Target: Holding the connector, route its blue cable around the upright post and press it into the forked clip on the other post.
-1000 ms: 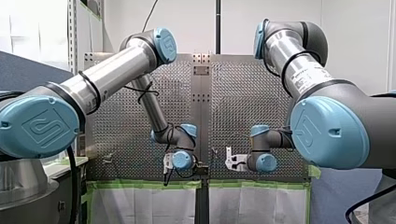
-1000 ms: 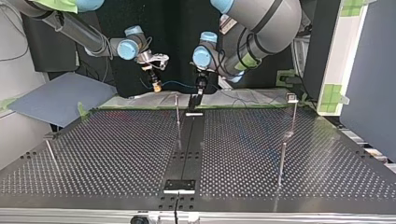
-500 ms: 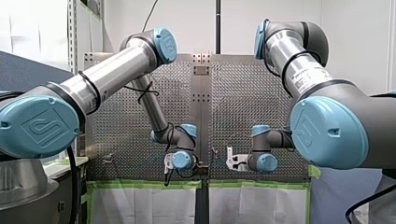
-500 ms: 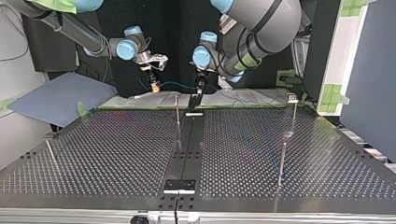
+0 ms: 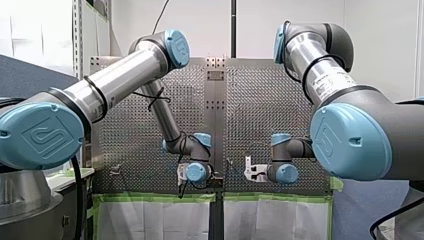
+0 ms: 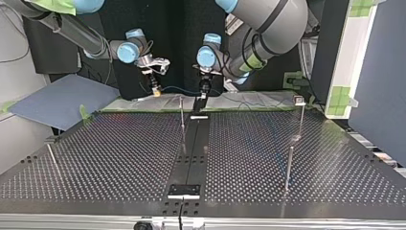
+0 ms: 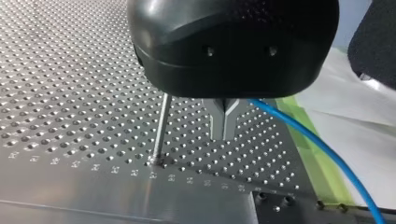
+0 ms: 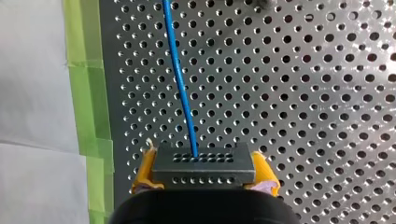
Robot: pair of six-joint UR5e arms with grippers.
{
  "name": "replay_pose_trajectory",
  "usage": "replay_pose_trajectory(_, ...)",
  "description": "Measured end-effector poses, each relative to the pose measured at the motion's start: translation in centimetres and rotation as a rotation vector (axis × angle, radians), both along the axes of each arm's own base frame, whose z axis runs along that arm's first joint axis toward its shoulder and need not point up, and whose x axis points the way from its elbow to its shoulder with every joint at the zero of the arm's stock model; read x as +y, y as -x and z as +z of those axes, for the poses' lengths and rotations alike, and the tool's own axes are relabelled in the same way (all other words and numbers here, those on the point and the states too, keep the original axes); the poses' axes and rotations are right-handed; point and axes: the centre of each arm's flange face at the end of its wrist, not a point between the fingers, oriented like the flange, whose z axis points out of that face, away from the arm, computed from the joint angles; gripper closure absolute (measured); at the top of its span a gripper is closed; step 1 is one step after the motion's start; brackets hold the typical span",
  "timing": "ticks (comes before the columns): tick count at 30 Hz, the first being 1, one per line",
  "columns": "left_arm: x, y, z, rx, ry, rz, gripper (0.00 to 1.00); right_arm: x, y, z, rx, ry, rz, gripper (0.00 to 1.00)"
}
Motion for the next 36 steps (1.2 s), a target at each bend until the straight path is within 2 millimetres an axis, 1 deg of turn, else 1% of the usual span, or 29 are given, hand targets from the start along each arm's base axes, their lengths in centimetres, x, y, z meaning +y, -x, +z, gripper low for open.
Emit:
replay_pose_trajectory(5, -0.3, -0.3, 0.3, -0.015, 0.010, 0.006, 0.96, -0.7, 0.3, 0.2, -0.002, 0.004, -0.012, 1.00)
replay_pose_trajectory(6, -0.3, -0.3, 0.3, -0.016, 0.013, 0.007, 0.94, -0.8, 0.4, 0.2, -0.002, 0.005, -0.015, 1.00)
replay_pose_trajectory(14, -0.5, -0.5, 0.4, -0.019, 0.022, 0.006, 0.94, -1.7, 1.3, 0.3, -0.005, 0.011, -0.042, 1.00)
replay_pose_trajectory(36, -1.1, -0.5, 0.5, -0.006, 0.038, -0.036, 0.94, -2.8, 2.6, 0.5, -0.006, 0.013, -0.069, 1.00)
